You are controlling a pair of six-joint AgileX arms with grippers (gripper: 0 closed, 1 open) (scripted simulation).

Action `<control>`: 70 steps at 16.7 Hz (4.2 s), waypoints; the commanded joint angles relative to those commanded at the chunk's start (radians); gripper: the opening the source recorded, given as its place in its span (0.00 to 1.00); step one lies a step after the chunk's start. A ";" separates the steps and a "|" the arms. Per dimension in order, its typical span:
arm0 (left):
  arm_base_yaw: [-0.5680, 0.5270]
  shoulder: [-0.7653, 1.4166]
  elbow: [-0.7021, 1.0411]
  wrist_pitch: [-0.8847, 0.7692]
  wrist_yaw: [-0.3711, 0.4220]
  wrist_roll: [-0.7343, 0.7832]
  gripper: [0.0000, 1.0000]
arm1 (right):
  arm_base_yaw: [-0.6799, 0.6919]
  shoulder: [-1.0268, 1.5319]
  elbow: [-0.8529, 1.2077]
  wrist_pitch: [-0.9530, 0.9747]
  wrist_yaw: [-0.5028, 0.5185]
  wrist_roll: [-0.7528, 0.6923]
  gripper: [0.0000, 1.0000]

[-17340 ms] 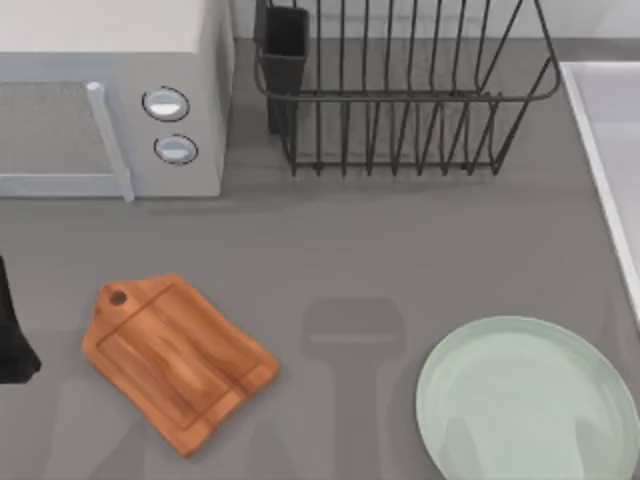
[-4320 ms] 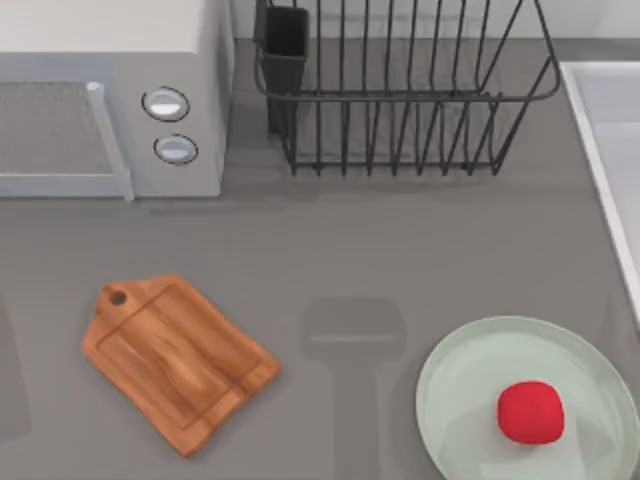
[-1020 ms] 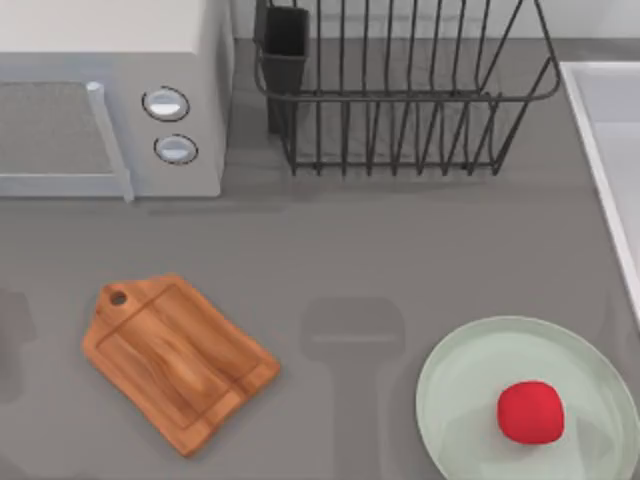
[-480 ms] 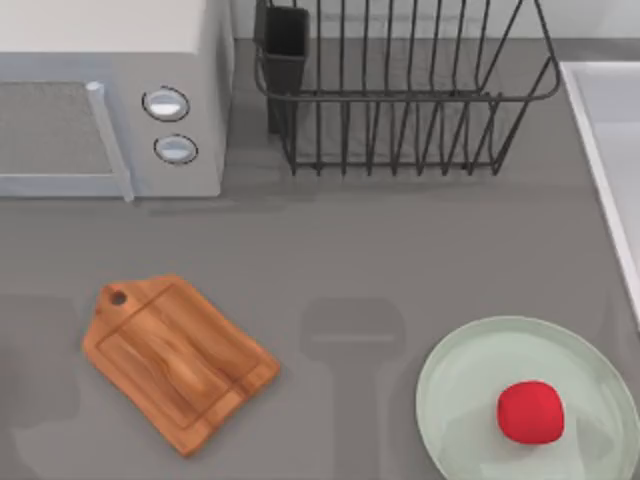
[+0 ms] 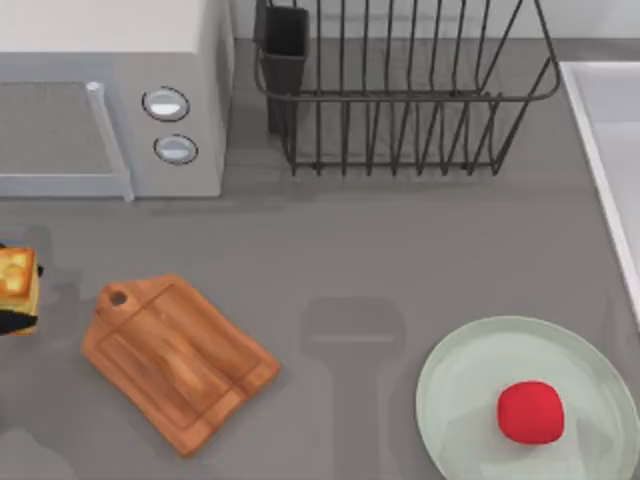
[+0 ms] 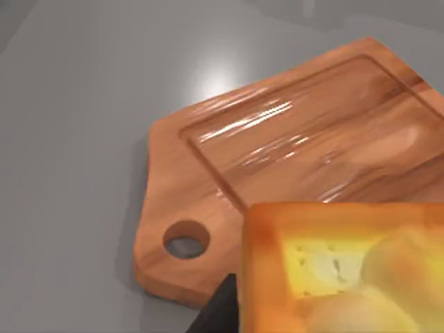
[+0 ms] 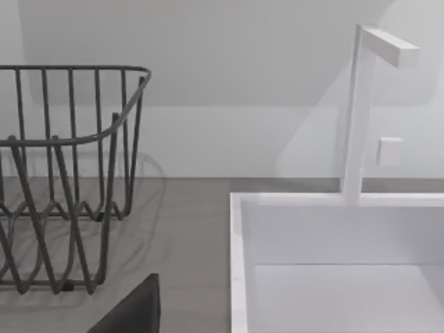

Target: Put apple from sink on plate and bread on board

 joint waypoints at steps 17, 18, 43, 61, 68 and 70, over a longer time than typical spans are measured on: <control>-1.204 -0.245 -0.332 1.320 -1.349 -1.752 0.00 | 0.000 0.000 0.000 0.000 0.000 0.000 1.00; -1.210 -0.243 -0.393 1.450 -1.407 -1.816 0.00 | 0.000 0.000 0.000 0.000 0.000 0.000 1.00; -1.296 -0.267 -1.097 2.590 -1.789 -2.374 0.00 | 0.000 0.000 0.000 0.000 0.000 0.000 1.00; -1.163 0.016 -1.023 2.794 -1.656 -2.276 0.00 | 0.000 0.000 0.000 0.000 0.000 0.000 1.00; -1.163 0.016 -1.023 2.794 -1.656 -2.276 0.23 | 0.000 0.000 0.000 0.000 0.000 0.000 1.00; -1.163 0.016 -1.023 2.794 -1.656 -2.276 0.38 | 0.000 0.000 0.000 0.000 0.000 0.000 1.00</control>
